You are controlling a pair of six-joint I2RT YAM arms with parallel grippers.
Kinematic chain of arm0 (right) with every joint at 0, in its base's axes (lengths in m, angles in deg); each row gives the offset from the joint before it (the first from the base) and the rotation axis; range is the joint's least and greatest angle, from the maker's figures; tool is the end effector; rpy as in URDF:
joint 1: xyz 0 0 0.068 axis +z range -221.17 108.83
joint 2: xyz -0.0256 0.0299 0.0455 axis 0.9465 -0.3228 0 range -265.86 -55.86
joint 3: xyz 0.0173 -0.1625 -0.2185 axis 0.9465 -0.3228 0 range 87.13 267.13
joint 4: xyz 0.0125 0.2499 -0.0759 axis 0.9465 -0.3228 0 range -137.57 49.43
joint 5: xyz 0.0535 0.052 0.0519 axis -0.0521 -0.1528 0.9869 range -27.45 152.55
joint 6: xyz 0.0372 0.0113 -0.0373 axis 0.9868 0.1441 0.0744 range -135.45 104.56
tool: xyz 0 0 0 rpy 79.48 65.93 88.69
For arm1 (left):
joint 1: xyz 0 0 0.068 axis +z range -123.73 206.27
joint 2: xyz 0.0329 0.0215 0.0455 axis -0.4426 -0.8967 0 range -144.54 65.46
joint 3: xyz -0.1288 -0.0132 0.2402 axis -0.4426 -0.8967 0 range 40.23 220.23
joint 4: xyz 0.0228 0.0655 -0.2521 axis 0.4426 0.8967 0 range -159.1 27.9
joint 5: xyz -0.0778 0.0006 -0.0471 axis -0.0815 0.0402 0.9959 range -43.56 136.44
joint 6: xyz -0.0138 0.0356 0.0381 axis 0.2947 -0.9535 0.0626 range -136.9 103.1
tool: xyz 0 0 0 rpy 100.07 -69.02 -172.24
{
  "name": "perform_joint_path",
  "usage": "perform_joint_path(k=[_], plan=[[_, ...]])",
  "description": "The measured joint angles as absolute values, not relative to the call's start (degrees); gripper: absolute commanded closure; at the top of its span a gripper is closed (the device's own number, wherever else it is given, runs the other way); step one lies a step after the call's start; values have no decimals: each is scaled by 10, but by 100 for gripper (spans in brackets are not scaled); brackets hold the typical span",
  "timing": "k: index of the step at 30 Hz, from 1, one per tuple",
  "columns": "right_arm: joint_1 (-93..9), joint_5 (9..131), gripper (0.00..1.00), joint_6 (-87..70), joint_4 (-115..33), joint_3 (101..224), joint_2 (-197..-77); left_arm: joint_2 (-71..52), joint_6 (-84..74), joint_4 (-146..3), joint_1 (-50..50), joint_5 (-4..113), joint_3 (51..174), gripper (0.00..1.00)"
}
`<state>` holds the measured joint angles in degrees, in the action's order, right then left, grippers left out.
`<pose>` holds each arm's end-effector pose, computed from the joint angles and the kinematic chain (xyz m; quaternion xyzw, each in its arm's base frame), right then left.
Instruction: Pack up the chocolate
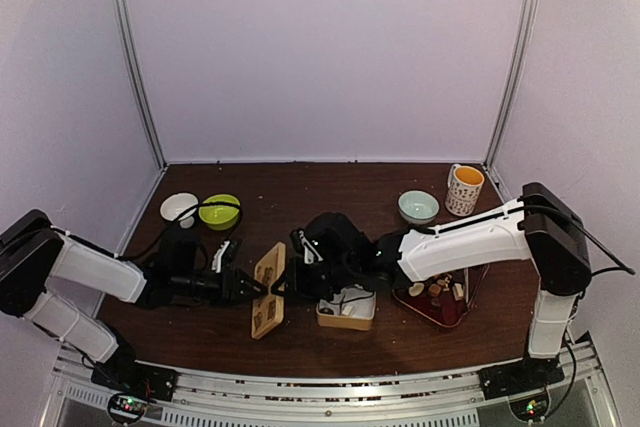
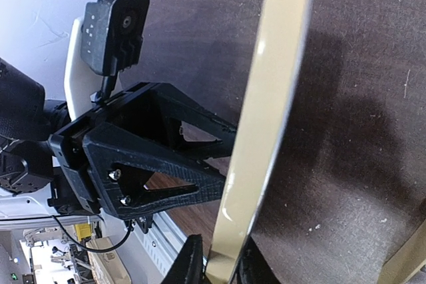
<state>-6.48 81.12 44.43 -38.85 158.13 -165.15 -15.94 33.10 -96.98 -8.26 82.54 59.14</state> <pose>0.1707 0.3875 0.1938 -0.1094 0.8777 0.4598 0.0787 0.1788 -0.1486 0.1266 0.0294 0.8536 -0.5003 0.1425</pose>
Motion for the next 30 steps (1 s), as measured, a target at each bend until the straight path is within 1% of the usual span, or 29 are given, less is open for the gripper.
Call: perform_joint_path(k=[6, 9, 12, 21, 30], plan=[[-72, 807, 89, 443, -381, 1573, -1650, -65, 296, -861, -83, 783, 602, 52], [-79, 807, 93, 445, -368, 1548, -1637, -16, 279, -813, -83, 763, 615, 52], [-86, 806, 94, 448, -353, 1519, -1613, 2, 270, -789, -83, 750, 626, 52], [-105, 801, 95, 448, -332, 1451, -1554, -13, 272, -780, -85, 741, 629, 52], [-128, 801, 95, 448, -316, 1390, -1502, -105, 292, -825, -125, 741, 640, 52]])
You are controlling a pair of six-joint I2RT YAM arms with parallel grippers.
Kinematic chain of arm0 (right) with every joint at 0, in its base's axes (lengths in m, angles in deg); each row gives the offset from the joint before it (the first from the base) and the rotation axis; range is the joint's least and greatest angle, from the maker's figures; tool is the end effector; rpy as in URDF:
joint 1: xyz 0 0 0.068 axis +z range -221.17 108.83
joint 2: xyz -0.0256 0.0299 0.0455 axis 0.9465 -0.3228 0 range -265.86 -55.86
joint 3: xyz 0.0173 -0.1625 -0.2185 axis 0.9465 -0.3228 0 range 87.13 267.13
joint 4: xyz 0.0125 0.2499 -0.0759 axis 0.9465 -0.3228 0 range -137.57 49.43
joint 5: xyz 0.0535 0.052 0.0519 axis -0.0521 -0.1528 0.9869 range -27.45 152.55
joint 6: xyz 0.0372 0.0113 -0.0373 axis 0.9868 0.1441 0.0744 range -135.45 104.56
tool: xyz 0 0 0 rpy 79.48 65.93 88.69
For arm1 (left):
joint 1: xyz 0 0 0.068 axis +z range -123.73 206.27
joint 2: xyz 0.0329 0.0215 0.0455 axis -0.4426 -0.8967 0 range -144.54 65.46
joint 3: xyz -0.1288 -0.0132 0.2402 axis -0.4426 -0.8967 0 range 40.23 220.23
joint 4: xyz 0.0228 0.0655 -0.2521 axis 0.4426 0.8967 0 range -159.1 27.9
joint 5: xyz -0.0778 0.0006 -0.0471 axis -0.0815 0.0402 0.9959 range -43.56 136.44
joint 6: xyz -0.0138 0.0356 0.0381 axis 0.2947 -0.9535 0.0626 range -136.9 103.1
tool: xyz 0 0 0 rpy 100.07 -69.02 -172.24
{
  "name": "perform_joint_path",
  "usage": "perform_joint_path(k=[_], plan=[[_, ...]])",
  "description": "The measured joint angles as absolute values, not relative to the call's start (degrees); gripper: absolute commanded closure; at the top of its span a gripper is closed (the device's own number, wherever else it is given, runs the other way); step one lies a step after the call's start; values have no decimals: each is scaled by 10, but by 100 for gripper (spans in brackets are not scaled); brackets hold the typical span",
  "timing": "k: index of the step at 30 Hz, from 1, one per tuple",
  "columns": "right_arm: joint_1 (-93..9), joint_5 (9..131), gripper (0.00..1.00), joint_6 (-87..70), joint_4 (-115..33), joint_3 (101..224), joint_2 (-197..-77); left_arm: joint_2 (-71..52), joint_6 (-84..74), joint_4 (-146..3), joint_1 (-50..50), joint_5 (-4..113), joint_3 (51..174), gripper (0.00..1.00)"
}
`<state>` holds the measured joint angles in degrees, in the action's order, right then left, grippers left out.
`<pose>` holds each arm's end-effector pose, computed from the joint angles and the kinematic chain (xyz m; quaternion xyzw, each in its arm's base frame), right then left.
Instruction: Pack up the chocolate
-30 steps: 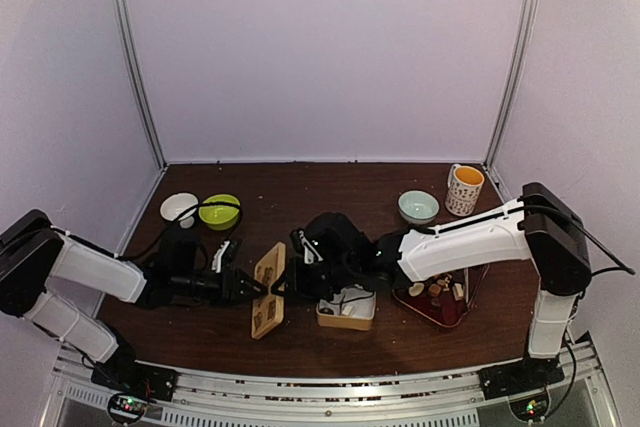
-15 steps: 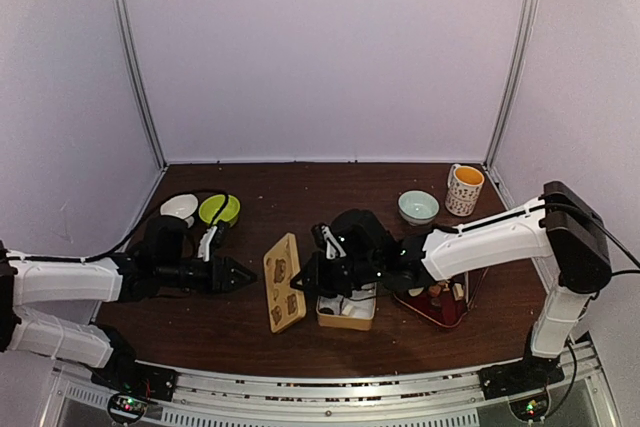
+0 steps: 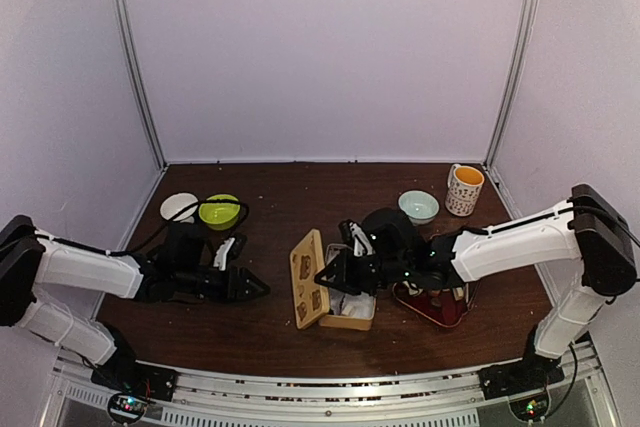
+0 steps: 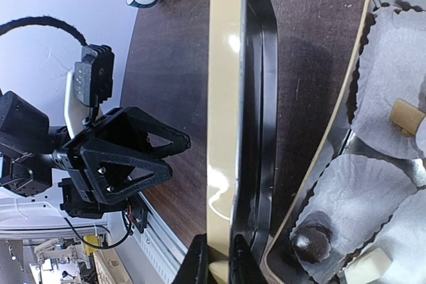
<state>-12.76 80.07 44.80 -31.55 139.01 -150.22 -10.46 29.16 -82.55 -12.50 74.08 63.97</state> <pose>0.1749 0.3049 0.1960 -0.0581 0.8715 0.4710 0.1234 0.1734 -0.1606 0.1468 0.0475 0.8802 -0.4424 0.1649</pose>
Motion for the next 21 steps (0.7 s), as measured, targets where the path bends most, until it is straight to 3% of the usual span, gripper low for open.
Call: perform_joint_path(k=[21], plan=[[-163, 803, 95, 469, -265, 1314, -1437, -238, 329, -919, -181, 730, 716, 51]])
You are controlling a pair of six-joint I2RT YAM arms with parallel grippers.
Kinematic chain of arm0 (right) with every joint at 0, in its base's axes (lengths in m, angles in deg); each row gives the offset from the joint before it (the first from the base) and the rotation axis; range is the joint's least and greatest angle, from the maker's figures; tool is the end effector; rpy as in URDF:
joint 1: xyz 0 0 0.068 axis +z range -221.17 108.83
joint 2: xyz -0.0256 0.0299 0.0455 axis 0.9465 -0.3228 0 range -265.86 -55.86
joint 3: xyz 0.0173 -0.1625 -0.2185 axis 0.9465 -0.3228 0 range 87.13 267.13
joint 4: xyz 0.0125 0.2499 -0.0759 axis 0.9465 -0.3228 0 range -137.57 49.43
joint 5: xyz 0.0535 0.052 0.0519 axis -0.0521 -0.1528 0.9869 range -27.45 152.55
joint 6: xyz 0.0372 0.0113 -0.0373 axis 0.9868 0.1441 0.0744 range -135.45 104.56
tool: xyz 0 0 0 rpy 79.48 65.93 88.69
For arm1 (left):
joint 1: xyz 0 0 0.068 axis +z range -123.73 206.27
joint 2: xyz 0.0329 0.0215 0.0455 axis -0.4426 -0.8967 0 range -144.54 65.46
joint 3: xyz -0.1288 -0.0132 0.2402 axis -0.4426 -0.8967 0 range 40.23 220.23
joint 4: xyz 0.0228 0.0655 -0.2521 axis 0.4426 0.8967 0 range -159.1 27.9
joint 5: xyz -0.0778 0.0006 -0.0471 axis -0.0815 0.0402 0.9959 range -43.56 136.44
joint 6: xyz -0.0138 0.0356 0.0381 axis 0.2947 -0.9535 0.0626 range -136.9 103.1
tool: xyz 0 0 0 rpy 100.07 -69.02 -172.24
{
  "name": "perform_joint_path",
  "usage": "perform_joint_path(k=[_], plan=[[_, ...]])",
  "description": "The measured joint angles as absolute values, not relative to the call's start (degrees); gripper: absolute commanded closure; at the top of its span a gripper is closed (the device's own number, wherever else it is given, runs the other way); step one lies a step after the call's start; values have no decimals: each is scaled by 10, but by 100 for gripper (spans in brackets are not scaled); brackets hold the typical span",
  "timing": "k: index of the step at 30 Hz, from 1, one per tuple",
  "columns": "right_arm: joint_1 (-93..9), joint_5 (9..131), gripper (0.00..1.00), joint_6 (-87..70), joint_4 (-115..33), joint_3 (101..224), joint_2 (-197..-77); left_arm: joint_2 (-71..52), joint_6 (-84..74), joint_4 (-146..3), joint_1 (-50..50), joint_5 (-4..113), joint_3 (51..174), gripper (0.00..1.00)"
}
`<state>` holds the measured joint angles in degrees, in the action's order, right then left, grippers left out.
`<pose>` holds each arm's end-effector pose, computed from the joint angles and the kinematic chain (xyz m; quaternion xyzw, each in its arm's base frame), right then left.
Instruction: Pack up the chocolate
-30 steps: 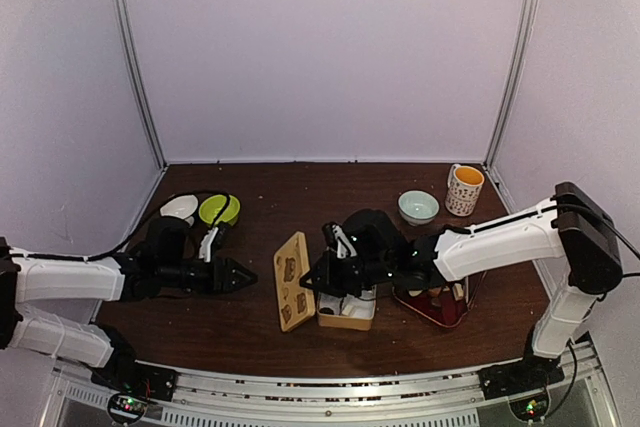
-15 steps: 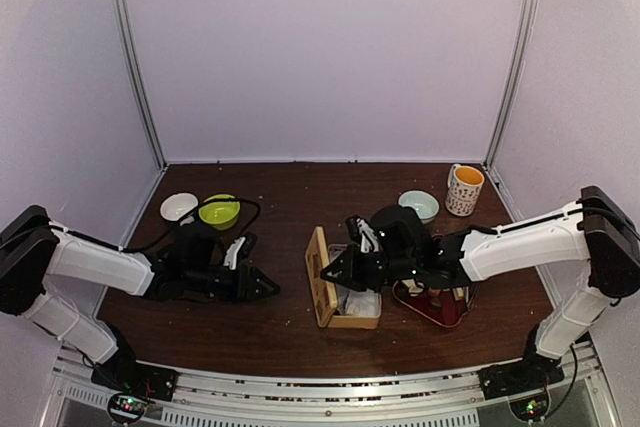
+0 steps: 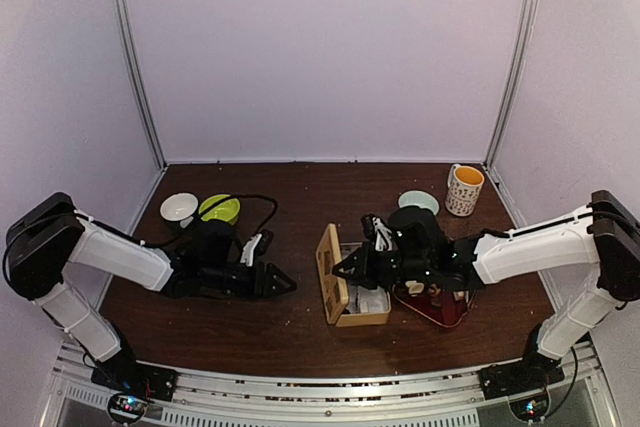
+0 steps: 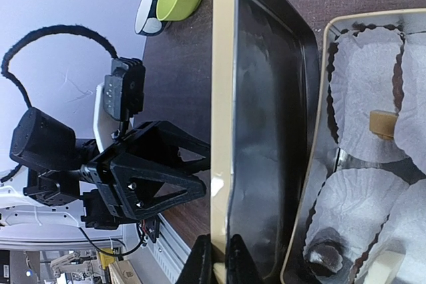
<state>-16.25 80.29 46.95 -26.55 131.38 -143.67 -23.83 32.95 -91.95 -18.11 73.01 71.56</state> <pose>0.1766 0.2703 0.1988 -0.0217 0.8569 0.4941 0.1449 0.1919 -0.2102 0.1408 0.0646 0.8678 -0.4675 0.1558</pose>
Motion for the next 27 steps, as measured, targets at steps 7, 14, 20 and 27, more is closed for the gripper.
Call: perform_joint_path(k=[7, 14, 20, 27], plan=[[-163, 830, 95, 487, -245, 1332, -1439, -242, 339, -932, -182, 729, 716, 46], [-163, 841, 95, 494, -237, 1339, -1418, -209, 366, -966, -182, 717, 697, 31], [-163, 848, 95, 485, -241, 1340, -1365, -138, 398, -992, -182, 717, 685, 14], [-162, 869, 95, 465, -242, 1370, -1303, -42, 400, -947, -182, 719, 728, 2]])
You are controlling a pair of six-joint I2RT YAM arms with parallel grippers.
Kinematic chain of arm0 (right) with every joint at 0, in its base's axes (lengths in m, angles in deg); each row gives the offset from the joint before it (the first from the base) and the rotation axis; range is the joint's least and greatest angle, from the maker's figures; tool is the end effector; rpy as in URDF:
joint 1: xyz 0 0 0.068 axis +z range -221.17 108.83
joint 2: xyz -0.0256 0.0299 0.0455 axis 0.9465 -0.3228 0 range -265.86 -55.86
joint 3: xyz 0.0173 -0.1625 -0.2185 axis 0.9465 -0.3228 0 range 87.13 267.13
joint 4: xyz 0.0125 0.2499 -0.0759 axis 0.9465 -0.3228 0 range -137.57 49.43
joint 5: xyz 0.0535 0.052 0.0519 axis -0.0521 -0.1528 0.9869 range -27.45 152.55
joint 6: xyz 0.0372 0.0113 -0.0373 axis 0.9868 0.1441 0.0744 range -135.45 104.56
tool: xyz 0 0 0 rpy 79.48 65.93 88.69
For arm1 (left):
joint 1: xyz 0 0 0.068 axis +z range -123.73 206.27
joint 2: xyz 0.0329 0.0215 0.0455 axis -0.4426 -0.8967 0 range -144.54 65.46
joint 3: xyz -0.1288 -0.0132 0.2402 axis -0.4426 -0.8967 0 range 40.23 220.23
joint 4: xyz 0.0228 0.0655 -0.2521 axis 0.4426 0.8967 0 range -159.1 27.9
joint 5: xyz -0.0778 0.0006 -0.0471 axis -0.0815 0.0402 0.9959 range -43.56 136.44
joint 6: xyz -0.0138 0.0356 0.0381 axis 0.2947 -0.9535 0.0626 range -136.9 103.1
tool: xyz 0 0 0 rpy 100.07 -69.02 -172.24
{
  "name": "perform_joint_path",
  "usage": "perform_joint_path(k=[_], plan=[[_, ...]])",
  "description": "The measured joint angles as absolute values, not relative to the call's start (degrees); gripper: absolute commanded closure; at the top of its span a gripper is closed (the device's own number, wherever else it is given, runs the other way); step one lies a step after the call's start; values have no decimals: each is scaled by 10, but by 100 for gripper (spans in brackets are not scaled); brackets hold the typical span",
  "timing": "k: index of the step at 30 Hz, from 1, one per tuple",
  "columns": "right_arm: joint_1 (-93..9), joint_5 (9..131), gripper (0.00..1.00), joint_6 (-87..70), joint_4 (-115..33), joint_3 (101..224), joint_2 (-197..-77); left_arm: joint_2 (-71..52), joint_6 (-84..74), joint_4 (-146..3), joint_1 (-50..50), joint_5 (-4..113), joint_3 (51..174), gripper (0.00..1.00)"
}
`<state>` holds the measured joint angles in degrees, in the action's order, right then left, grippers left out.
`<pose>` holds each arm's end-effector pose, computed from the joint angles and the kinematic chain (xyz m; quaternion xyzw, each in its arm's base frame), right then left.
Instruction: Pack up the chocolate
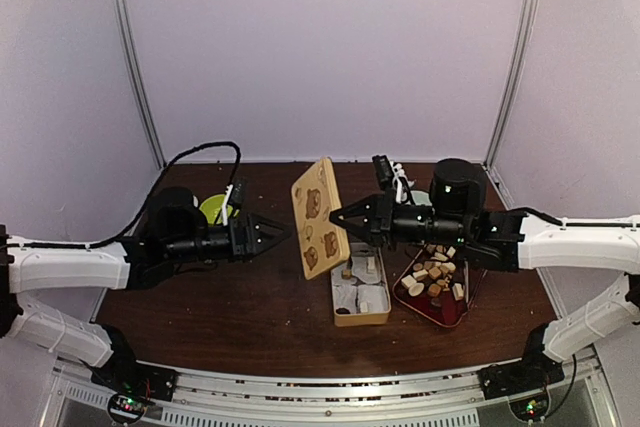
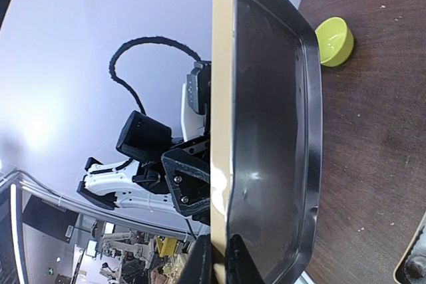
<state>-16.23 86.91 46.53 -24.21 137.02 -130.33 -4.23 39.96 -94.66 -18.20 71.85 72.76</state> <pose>0.1617 0.2560 0.3053 -0.0924 0.7461 0.6288 0.1988 0.1775 -0.1958 0.2396 0.0566 0.7665 -0.5849 0.2590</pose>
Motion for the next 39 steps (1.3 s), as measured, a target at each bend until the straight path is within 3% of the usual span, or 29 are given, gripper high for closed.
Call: perform_joint_path(k=[6, 13, 27, 35, 39], plan=[[-151, 901, 95, 458, -231, 1408, -1289, -8, 400, -929, -182, 732, 761, 9], [-140, 934, 96, 460, -213, 1420, -1287, -9, 411, -941, -182, 762, 768, 33], [-142, 936, 94, 470, -182, 1412, -1321, -22, 425, -965, -182, 791, 773, 38], [-179, 941, 89, 469, -158, 1353, -1316, -49, 414, -932, -180, 778, 783, 55], [-191, 937, 84, 452, -192, 1343, -1316, -94, 417, -942, -182, 773, 789, 58]])
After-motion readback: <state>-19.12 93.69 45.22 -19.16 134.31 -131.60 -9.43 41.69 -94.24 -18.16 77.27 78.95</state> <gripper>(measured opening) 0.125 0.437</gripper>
